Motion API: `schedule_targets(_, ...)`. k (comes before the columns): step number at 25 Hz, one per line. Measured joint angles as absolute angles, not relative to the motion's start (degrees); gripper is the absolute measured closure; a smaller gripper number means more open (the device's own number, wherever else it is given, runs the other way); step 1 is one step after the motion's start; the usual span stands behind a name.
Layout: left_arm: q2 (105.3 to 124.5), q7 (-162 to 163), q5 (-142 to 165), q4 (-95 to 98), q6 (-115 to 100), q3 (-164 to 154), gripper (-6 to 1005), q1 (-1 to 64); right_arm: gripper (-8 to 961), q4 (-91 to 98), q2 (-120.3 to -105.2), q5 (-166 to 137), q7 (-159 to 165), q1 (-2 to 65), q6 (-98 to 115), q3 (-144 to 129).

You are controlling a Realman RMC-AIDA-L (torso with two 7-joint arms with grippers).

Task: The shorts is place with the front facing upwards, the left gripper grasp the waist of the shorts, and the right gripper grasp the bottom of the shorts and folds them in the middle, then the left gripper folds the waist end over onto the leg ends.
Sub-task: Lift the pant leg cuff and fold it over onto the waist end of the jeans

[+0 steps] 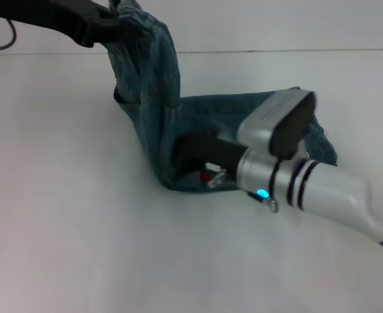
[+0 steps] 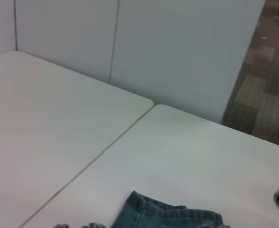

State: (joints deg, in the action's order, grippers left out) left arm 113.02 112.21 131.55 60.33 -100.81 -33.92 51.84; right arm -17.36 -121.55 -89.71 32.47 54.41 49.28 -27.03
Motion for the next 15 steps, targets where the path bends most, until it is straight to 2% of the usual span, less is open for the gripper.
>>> schedule_targets(15, 113.3, 112.24, 130.73, 59.62, -101.19, -34.29, 959, 52.65, 955, -25.32, -121.55, -127.21, 32.52, 56.37, 35.76, 3.72)
